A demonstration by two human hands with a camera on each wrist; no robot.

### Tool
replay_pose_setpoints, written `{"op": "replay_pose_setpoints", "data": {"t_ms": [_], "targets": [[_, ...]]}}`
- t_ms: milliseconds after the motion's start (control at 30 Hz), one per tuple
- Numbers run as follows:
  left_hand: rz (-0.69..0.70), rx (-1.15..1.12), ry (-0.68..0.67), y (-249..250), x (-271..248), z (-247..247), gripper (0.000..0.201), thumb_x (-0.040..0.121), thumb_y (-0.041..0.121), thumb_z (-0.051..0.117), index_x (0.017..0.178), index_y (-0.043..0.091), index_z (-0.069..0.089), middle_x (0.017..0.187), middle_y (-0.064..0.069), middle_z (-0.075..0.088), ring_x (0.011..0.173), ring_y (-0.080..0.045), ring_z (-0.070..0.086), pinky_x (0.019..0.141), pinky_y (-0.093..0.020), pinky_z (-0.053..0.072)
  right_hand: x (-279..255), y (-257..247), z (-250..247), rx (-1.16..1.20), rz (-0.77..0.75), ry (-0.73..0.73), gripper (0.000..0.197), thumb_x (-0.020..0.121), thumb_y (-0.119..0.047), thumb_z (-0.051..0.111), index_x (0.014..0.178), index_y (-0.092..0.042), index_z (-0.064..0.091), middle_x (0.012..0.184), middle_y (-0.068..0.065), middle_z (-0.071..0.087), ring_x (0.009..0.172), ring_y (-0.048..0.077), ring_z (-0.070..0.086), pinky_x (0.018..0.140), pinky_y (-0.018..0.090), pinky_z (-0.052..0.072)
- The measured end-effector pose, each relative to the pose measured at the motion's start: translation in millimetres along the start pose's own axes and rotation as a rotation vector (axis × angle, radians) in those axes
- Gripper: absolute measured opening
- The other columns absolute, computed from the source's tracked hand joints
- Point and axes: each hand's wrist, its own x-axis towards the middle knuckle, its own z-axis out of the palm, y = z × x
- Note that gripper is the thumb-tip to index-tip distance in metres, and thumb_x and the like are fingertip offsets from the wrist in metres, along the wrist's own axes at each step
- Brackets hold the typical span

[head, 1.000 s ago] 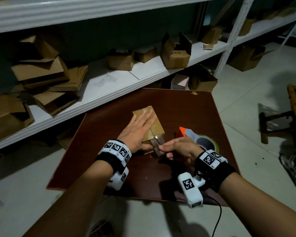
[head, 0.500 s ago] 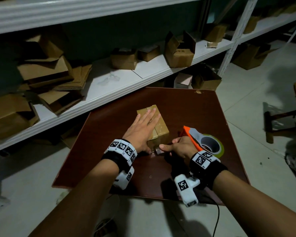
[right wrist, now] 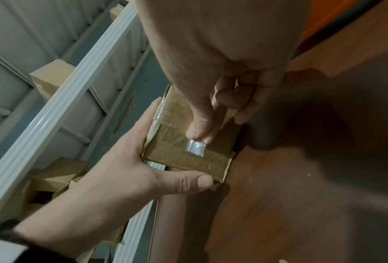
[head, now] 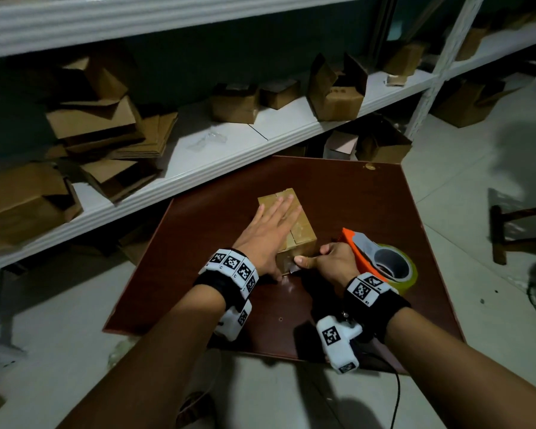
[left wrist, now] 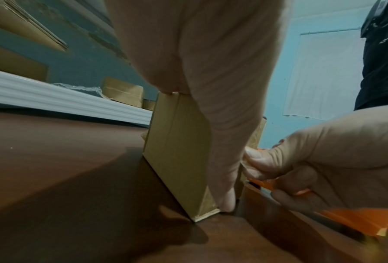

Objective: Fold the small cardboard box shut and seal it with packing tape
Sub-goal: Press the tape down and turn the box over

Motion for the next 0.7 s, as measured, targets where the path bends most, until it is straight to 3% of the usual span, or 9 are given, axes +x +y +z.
{"op": "replay_pose_setpoints", "data": {"t_ms": [100,200,267,400,533,600,700], "targets": [[0.0,-0.002,-0.008,0,0,-1,0.165,0.054,0.051,0.1,0.167,0.019,-0.016,0.173,-0.006,-0.027,0.16,-0.025,-0.024,0.129,-0.049,-0.011,3,1,1,-0.038,0.001,0.009,0.06,0.057,-0.022,0.102,0.07,-0.021,0.043,0.064,-0.001,0.055,0.063,0.019,0.055,0.063,0.036,0.048],[0.003,-0.005,-0.002,-1,0,0,0.164,0.054,0.053,0.099,0.167,0.019,-0.015,0.174,-0.006,-0.026,0.161,-0.025,-0.023,0.129,-0.049,-0.012,5,4,2,-0.099,-0.049,0.03,0.057,0.049,-0.033,0.101,0.076,-0.018,0.053,0.077,0.005,0.072,0.079,0.027,0.072,0.08,0.047,0.059],[0.003,-0.005,0.0,-1,1,0,0.164,0.054,0.054,0.099,0.167,0.019,-0.015,0.174,-0.006,-0.026,0.161,-0.025,-0.023,0.129,-0.049,-0.012,8,8,3,-0.146,-0.116,0.031,0.055,0.05,-0.037,0.097,0.081,-0.018,0.055,0.08,0.007,0.078,0.083,0.027,0.076,0.082,0.051,0.059],[0.004,-0.003,-0.002,-1,2,1,0.164,0.055,0.055,0.099,0.167,0.019,-0.015,0.174,-0.005,-0.026,0.16,-0.024,-0.024,0.13,-0.05,-0.011,2,10,2,-0.278,-0.197,0.034,0.049,0.069,-0.04,0.093,0.087,-0.017,0.054,0.07,0.001,0.077,0.076,0.019,0.074,0.079,0.043,0.057],[0.02,-0.005,0.003,-2,2,3,0.161,0.057,0.055,0.098,0.167,0.021,-0.016,0.174,-0.005,-0.027,0.16,-0.024,-0.024,0.13,-0.049,-0.011,-3,13,0,-0.45,-0.219,0.049,0.051,0.067,-0.038,0.095,0.086,-0.018,0.052,0.084,0.001,0.068,0.085,0.025,0.066,0.067,0.035,0.047],[0.027,-0.018,0.009,-3,2,4,0.157,0.061,0.061,0.093,0.167,0.021,-0.015,0.174,-0.003,-0.027,0.16,-0.022,-0.025,0.13,-0.048,-0.013,-3,9,0,-0.544,-0.257,0.018,0.053,0.07,-0.039,0.094,0.095,-0.016,0.053,0.093,0.002,0.066,0.094,0.028,0.066,0.071,0.035,0.047],[0.034,-0.074,0.051,-3,0,6,0.135,0.076,0.079,0.071,0.168,0.023,-0.01,0.174,0.0,-0.025,0.16,-0.019,-0.024,0.131,-0.049,-0.01,3,-4,-7,-0.669,-0.344,-0.062,0.073,0.073,-0.037,0.092,0.125,-0.01,0.048,0.116,0.014,0.068,0.107,0.035,0.066,0.084,0.042,0.054]]}}
